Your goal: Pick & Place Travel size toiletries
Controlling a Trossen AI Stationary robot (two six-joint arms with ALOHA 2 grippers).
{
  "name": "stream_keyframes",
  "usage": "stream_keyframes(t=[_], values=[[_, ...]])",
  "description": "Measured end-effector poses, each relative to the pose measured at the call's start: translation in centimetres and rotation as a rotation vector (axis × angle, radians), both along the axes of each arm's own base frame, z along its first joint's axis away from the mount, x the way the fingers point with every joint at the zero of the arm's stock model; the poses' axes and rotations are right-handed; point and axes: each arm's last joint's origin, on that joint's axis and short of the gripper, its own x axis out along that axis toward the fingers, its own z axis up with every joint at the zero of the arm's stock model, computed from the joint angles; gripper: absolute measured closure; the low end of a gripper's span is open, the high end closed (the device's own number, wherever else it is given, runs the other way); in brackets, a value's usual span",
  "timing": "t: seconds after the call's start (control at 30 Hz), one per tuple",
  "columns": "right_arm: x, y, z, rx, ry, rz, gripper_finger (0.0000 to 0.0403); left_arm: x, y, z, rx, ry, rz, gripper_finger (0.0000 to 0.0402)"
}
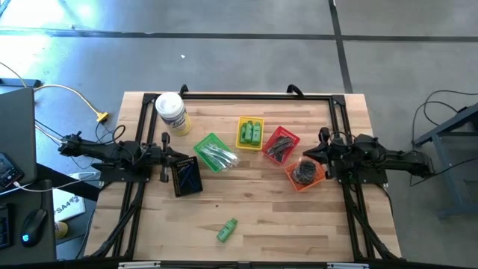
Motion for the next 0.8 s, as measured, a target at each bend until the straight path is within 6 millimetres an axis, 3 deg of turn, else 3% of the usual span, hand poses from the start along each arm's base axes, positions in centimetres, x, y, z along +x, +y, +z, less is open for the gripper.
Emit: stream_keyframes(t=[0.57, 0.8], values=[[0.1, 0.2, -0.9, 0.052, 0.068, 0.069, 0.0401, 0.4, -0.1, 0.8, -0.122, -0.018, -0.026, 0.0402], [0.3, 0.1, -1.7, 0.089, 0.086, 0.038, 0.0401, 3.4, -0.7, 2.2, -0.167, 0.194, 0.049, 0.0402]])
